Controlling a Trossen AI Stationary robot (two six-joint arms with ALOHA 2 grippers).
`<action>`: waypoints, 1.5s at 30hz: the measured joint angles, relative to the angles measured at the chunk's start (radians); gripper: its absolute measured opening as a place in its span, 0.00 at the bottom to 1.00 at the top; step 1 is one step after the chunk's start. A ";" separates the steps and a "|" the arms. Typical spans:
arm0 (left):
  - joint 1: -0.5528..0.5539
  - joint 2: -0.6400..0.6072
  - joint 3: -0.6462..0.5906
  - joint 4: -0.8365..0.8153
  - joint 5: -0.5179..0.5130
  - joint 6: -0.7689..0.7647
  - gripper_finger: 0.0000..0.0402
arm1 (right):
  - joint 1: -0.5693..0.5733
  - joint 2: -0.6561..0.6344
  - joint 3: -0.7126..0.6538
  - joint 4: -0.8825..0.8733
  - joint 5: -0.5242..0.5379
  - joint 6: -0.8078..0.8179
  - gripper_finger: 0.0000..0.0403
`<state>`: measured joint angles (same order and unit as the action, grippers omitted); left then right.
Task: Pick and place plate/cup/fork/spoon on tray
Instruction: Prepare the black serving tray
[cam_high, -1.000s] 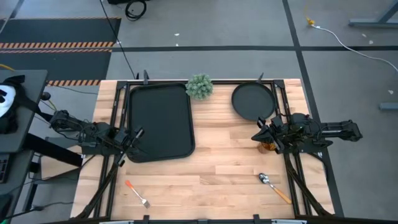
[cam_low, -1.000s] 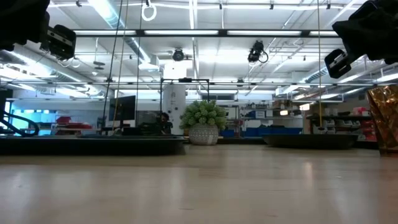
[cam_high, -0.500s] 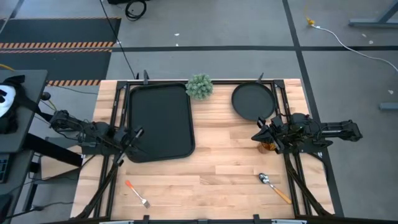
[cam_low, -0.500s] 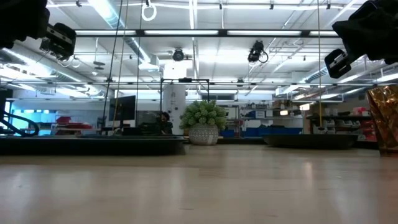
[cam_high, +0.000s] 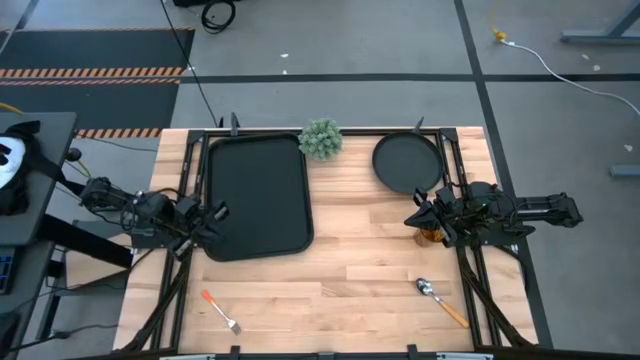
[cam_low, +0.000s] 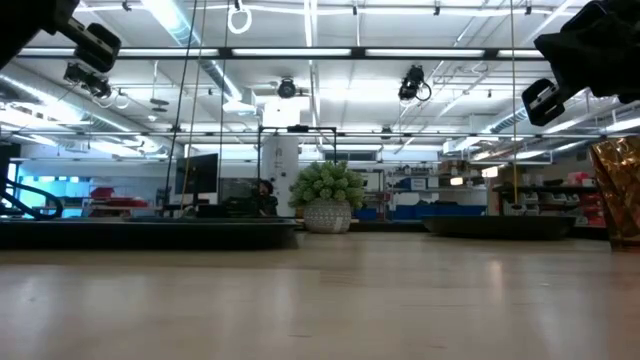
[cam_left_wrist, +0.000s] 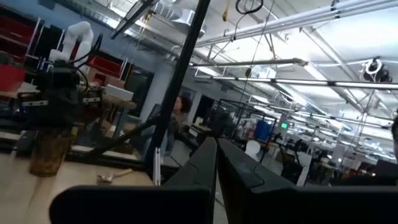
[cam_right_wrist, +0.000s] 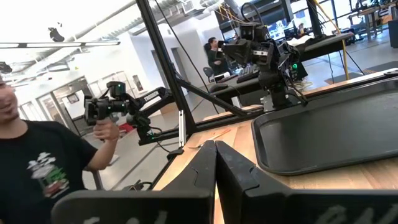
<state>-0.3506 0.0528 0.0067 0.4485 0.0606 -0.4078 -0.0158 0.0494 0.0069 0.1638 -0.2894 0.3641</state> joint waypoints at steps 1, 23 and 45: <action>0.001 -0.001 0.001 0.003 -0.011 0.001 0.05 | 0.000 0.000 0.000 0.000 0.000 0.000 0.03; 0.001 0.000 0.026 -0.089 -0.547 0.126 0.05 | 0.000 0.000 0.000 0.000 0.000 0.000 0.03; 0.019 0.896 0.782 -0.576 -0.548 -0.332 0.05 | -0.002 0.000 0.000 0.000 0.125 0.000 0.03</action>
<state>-0.3319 0.9485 0.7887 -0.1272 -0.4873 -0.7398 -0.0177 0.0494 0.0070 0.1641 -0.1642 0.3641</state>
